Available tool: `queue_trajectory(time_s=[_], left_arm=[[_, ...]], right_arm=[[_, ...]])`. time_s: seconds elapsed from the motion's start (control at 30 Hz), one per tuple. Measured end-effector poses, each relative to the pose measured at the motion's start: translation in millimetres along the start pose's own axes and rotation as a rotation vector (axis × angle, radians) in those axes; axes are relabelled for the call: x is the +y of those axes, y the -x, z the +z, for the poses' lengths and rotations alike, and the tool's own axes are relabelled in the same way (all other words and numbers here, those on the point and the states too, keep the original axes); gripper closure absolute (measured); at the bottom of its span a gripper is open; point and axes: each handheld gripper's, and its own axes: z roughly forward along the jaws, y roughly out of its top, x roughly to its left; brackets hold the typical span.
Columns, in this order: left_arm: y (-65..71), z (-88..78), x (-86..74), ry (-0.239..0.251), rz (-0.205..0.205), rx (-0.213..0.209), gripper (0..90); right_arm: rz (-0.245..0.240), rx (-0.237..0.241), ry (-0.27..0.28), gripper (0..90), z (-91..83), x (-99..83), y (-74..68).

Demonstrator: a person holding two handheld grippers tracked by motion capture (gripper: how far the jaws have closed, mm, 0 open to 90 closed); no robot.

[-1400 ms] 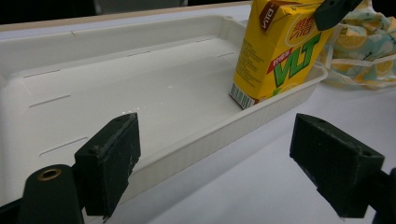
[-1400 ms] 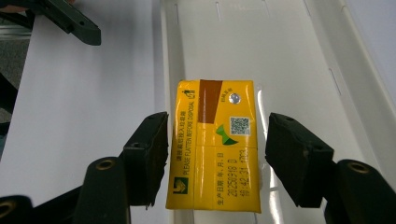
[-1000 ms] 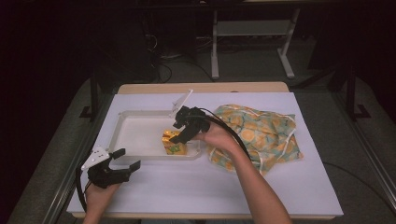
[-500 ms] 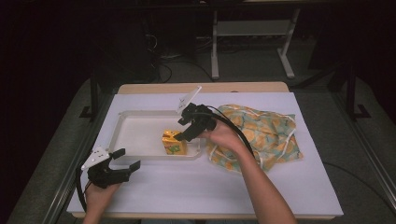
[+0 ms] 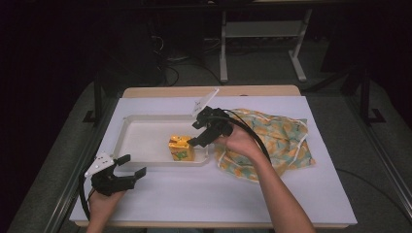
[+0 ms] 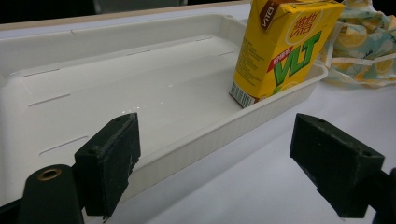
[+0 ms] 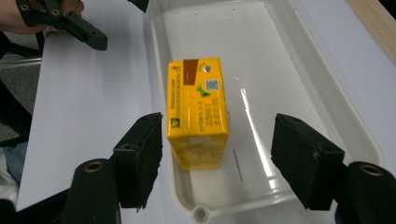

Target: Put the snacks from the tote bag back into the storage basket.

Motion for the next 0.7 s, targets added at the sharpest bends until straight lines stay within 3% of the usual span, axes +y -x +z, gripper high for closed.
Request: queue_trajectory(time_s=[0.03,0.1,0.7], left_arm=[[-0.1,-0.1,0.0,0.0,0.0,0.0,15.8],[-0.1,-0.3,0.1,-0.004,-0.001,0.001,15.8],[-0.2,-0.3,0.1,-0.013,0.006,0.002,15.7]], right_arm=[[0.03,0.001,-0.013,33.0,-2.4,-2.7,-0.8],[0.015,-0.012,0.0,32.9,-4.7,-7.9,1.9],[0.093,-0.061,-0.006,31.5,-36.6,-45.7,5.4]])
